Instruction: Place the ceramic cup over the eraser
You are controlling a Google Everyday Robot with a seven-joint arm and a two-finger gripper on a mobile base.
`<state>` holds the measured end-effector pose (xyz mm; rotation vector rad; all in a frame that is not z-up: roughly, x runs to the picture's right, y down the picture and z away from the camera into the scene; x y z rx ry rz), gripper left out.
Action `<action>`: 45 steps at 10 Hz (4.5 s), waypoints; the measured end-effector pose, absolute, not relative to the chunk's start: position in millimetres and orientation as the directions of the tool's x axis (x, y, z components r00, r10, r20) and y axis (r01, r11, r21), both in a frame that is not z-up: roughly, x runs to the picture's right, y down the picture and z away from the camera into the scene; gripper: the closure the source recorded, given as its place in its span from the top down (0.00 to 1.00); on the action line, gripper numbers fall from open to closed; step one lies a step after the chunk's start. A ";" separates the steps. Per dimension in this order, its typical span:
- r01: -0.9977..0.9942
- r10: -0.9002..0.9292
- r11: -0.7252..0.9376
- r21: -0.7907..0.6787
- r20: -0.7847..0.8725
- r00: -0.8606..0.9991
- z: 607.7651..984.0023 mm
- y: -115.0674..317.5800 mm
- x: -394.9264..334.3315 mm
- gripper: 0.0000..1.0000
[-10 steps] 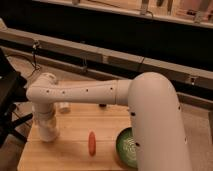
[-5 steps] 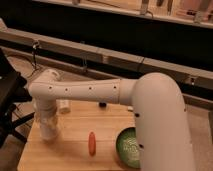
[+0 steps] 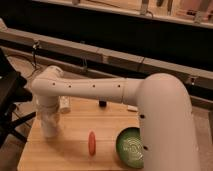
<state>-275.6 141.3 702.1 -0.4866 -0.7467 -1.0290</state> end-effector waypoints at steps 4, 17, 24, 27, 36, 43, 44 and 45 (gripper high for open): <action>0.889 -0.581 0.458 -0.020 0.750 0.316 697.6 127.5 -264.7 0.02; 0.859 -0.559 0.512 -0.023 0.750 0.353 679.0 59.5 -206.7 0.02; 0.824 -0.517 0.565 -0.040 0.761 0.392 674.0 22.1 -153.7 0.02; 0.809 -0.498 0.587 -0.042 0.769 0.401 673.1 6.8 -135.6 0.02; 0.755 -0.457 0.654 -0.047 0.771 0.444 678.8 -19.2 -85.5 0.02; 0.713 -0.431 0.700 -0.038 0.774 0.464 684.4 -32.1 -45.1 0.02; 0.707 -0.428 0.706 -0.039 0.772 0.469 685.9 -33.0 -38.7 0.02; 0.701 -0.425 0.712 -0.037 0.772 0.472 688.4 -33.8 -35.0 0.02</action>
